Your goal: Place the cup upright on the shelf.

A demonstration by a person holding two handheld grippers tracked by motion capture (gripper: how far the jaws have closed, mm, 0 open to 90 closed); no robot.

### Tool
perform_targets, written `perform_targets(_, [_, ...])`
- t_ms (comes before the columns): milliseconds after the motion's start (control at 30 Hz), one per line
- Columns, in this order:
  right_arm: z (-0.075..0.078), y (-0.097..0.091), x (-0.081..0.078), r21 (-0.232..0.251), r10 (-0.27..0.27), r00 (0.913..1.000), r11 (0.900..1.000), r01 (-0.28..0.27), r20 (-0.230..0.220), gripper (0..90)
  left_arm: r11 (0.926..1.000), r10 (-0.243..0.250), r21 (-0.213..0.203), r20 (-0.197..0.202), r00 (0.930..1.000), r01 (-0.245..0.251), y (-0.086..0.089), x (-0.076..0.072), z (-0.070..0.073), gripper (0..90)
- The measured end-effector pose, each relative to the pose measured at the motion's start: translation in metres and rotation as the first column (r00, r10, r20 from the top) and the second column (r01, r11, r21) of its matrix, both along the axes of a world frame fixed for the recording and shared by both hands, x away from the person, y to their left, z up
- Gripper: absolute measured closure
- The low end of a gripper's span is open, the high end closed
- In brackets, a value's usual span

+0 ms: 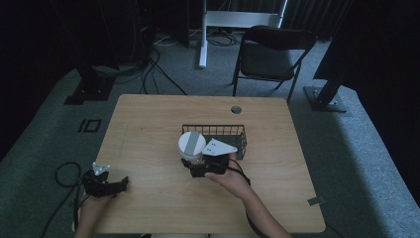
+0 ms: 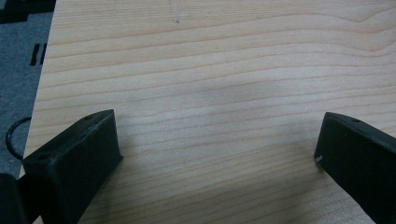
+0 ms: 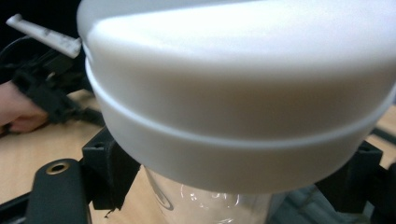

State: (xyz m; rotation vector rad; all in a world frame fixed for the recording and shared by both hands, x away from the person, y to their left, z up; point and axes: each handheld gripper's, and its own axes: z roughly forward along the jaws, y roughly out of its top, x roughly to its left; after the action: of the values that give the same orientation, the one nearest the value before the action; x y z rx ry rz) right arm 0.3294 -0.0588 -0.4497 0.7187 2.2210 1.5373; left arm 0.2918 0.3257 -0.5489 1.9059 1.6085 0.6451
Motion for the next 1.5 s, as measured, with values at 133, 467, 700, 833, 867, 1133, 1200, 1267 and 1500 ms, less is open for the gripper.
perform_targets(133, [0.010, -0.006, 0.006, 0.003, -0.042, 0.9990, 0.9991, 0.042, 0.018, 18.5, 1.0000, 0.000, 0.000, 0.000, 1.0000, 0.000, 0.000, 0.000, 0.000, 0.2])
perform_targets(467, [0.023, -0.021, 0.019, 0.006, -0.133, 0.9906, 0.9911, 0.133, 0.031, 18.5, 1.0000, 0.001, 0.000, 0.001, 1.0000, -0.001, 0.000, 0.000, 0.000, 0.1])
perform_targets(700, [0.025, -0.032, 0.028, 0.000, -0.235, 0.9713, 0.9720, 0.235, 0.036, 18.5, 1.0000, 0.000, 0.000, 0.001, 1.0000, 0.000, 0.000, 0.000, 0.000, 0.1])
perform_targets(833, [0.025, -0.038, 0.034, -0.001, -0.292, 0.9552, 0.9563, 0.292, 0.048, 18.5, 1.0000, 0.001, 0.000, 0.001, 1.0000, -0.001, 0.000, 0.000, 0.000, 0.2])
perform_targets(867, [0.025, -0.040, 0.035, -0.001, -0.312, 0.9486, 0.9499, 0.313, 0.051, 18.6, 1.0000, 0.001, 0.000, 0.001, 1.0000, -0.001, 0.000, 0.000, 0.000, 0.2])
perform_targets(1133, [0.021, -0.051, 0.045, -0.013, -0.434, 0.8997, 0.9004, 0.435, 0.049, 18.5, 1.0000, 0.000, 0.000, -0.001, 1.0000, 0.000, 0.000, 0.000, 0.000, 0.2])
perform_targets(1200, [0.019, -0.054, 0.048, -0.010, -0.460, 0.8873, 0.8877, 0.460, 0.038, 18.5, 1.0000, 0.000, 0.000, 0.000, 1.0000, 0.000, 0.000, 0.000, 0.000, 0.1])
perform_targets(1267, [0.017, -0.056, 0.049, -0.016, -0.483, 0.8747, 0.8750, 0.484, 0.040, 18.5, 1.0000, 0.000, 0.001, -0.001, 1.0000, 0.000, 0.000, 0.000, 0.000, 0.2])
perform_targets(1500, [0.008, -0.064, 0.057, -0.048, -0.539, 0.8418, 0.8404, 0.540, 0.023, 18.5, 1.0000, 0.001, -0.001, 0.001, 1.0000, -0.001, 0.000, 0.000, 0.000, 0.1])
